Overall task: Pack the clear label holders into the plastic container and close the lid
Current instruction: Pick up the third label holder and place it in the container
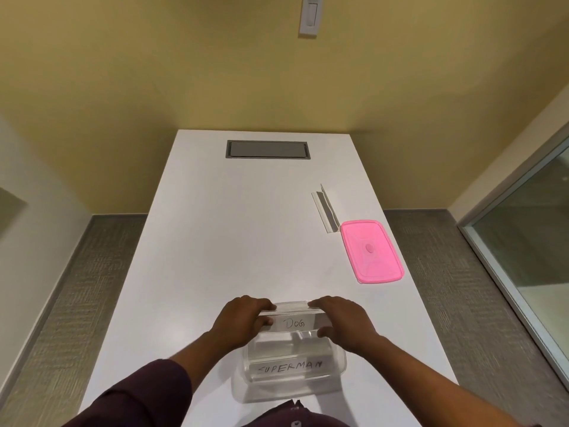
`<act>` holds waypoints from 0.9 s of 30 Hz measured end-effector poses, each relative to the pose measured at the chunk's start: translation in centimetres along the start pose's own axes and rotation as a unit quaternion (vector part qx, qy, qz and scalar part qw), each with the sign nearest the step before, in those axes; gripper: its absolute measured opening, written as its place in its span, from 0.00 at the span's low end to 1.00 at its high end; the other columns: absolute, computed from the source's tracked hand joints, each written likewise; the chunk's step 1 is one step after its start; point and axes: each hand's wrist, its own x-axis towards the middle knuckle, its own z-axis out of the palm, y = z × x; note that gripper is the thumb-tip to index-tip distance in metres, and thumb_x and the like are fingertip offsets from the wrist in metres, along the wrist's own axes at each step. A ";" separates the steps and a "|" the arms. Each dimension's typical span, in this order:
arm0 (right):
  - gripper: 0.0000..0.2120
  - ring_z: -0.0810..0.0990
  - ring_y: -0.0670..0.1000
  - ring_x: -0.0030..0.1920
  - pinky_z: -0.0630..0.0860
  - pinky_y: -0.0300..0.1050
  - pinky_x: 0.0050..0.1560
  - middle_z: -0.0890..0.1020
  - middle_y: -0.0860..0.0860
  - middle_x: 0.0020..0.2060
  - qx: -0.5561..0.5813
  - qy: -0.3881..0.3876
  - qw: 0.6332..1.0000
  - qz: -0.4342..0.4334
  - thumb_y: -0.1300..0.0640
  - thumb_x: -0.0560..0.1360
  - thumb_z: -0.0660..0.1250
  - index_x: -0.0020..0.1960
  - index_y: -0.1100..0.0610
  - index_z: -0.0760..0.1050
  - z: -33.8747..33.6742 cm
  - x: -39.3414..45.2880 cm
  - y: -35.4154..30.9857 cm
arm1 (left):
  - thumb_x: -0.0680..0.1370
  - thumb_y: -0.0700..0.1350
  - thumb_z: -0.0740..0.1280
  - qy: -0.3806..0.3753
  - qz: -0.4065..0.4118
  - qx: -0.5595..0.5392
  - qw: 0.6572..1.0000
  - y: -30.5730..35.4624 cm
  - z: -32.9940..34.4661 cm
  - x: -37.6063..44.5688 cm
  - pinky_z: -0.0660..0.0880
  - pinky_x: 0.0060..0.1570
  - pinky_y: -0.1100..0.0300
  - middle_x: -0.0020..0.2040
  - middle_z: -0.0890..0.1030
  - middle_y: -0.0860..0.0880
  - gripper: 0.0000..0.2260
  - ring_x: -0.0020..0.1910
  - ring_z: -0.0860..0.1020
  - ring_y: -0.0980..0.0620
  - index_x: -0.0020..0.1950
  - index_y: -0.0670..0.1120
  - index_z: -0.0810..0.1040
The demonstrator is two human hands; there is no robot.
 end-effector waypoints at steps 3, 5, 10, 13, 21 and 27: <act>0.32 0.75 0.46 0.69 0.71 0.43 0.64 0.78 0.39 0.69 -0.019 -0.023 0.999 0.014 0.44 0.70 0.76 0.73 0.40 0.71 0.9 -0.1 -0.2 | 0.78 0.55 0.66 -0.012 0.000 0.020 1.000 0.0 0.8 -0.5 0.74 0.54 0.57 0.58 0.84 0.53 0.16 0.57 0.80 0.50 0.65 0.58 0.77; 0.34 0.76 0.48 0.68 0.71 0.44 0.63 0.79 0.40 0.67 -0.031 -0.043 0.998 0.026 0.44 0.69 0.77 0.72 0.39 0.71 1.5 0.2 -0.4 | 0.78 0.56 0.66 -0.024 0.004 0.040 0.999 0.1 1.3 -0.7 0.74 0.54 0.56 0.59 0.83 0.54 0.16 0.58 0.80 0.50 0.66 0.58 0.76; 0.31 0.78 0.52 0.67 0.72 0.46 0.62 0.81 0.44 0.66 -0.052 -0.070 0.996 0.028 0.51 0.73 0.75 0.74 0.42 0.72 2.5 0.9 -0.7 | 0.79 0.53 0.65 -0.045 0.015 0.091 0.995 0.3 2.2 -0.9 0.75 0.54 0.54 0.60 0.82 0.52 0.14 0.58 0.80 0.47 0.65 0.56 0.74; 0.29 0.81 0.51 0.63 0.74 0.43 0.60 0.85 0.44 0.59 -0.036 -0.062 0.997 0.008 0.62 0.75 0.68 0.74 0.46 0.72 3.3 0.9 -0.9 | 0.79 0.46 0.64 -0.058 0.014 0.123 0.991 0.5 2.6 -0.9 0.74 0.49 0.54 0.56 0.83 0.50 0.12 0.54 0.81 0.45 0.63 0.53 0.73; 0.21 0.80 0.59 0.59 0.79 0.52 0.52 0.79 0.52 0.62 -0.092 -0.069 0.993 -0.018 0.66 0.76 0.61 0.67 0.54 0.73 4.8 2.2 -1.5 | 0.75 0.35 0.60 -0.084 -0.032 0.182 0.979 1.3 4.3 0.0 0.73 0.42 0.51 0.49 0.83 0.46 0.13 0.48 0.81 0.41 0.58 0.46 0.73; 0.20 0.80 0.61 0.58 0.80 0.55 0.52 0.78 0.55 0.62 -0.128 -0.091 0.987 -0.024 0.67 0.76 0.63 0.66 0.56 0.73 5.7 3.0 -1.3 | 0.74 0.34 0.65 -0.106 -0.065 0.201 0.972 1.8 5.4 0.0 0.69 0.39 0.52 0.49 0.83 0.46 0.15 0.48 0.82 0.41 0.58 0.46 0.73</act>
